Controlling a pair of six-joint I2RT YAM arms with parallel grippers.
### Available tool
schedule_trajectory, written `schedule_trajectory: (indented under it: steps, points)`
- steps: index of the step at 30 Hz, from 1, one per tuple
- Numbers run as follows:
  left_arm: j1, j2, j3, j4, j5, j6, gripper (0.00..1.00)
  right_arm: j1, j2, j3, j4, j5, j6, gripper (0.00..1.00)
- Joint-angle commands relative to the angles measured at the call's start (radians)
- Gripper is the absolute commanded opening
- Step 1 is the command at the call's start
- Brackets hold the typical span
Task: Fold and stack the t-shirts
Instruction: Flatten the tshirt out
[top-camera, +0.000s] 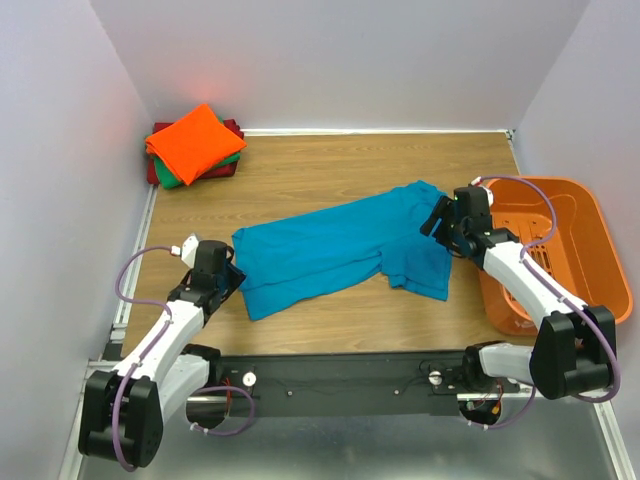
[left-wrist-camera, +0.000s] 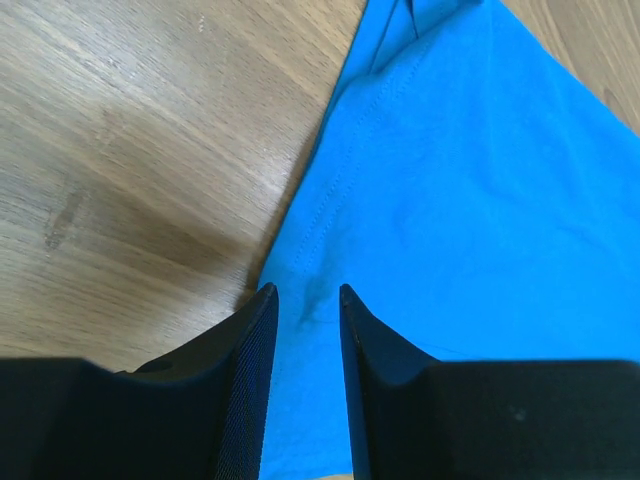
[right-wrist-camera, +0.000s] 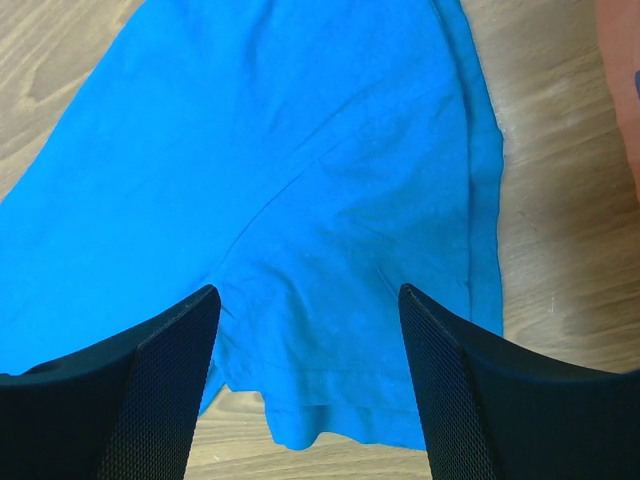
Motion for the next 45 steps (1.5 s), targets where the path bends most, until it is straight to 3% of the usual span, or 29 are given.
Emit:
schedule_trajectory:
  steps: [1, 22, 24, 25, 28, 38, 45]
  points:
    - [0.001, 0.027, 0.015, -0.006, -0.062, -0.007, 0.39, 0.002, -0.003, -0.014, 0.028, -0.005, 0.014, 0.79]
    - [-0.007, 0.250, 0.110, 0.000, -0.027, 0.121, 0.40, 0.000, -0.010, -0.033, 0.037, 0.021, 0.017, 0.79]
    - [-0.007, 0.250, 0.107, 0.014, -0.006, 0.128, 0.33, 0.002, -0.012, -0.033, 0.036, 0.023, 0.015, 0.79]
    - [-0.007, 0.251, 0.107, 0.017, 0.000, 0.132, 0.20, 0.002, -0.013, -0.033, 0.036, 0.026, 0.015, 0.79]
    - [-0.007, 0.248, 0.127, 0.003, 0.016, 0.144, 0.00, 0.002, -0.015, -0.031, 0.036, 0.024, 0.012, 0.79]
    - [0.004, 0.172, 0.294, -0.106, -0.036, 0.214, 0.00, 0.002, 0.016, -0.019, 0.034, 0.052, -0.006, 0.79]
    - [0.098, 0.167, 0.373, -0.089, -0.018, 0.241, 0.00, 0.002, 0.063, -0.016, 0.034, 0.069, -0.012, 0.79]
